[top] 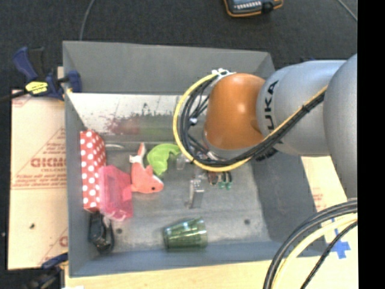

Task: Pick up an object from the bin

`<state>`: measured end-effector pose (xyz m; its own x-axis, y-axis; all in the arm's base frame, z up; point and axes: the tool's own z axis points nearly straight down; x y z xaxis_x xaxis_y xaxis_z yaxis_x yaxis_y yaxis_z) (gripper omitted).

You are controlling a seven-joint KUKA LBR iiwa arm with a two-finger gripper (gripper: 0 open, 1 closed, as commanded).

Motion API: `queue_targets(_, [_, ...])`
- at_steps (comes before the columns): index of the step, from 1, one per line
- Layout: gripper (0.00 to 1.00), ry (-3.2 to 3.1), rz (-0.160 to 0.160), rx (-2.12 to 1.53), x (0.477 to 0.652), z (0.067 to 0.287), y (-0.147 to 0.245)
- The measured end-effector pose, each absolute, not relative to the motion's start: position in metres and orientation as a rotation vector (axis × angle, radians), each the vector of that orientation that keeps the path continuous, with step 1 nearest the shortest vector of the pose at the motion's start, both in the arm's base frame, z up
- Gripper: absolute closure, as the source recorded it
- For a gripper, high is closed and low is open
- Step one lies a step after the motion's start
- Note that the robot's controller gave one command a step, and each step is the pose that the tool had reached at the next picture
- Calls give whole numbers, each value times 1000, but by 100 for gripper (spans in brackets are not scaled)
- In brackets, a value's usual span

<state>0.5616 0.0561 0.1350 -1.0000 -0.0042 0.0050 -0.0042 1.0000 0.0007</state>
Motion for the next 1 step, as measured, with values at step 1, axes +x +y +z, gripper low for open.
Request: queue_targets(1, [0,-3145,-2,3,564,139,56])
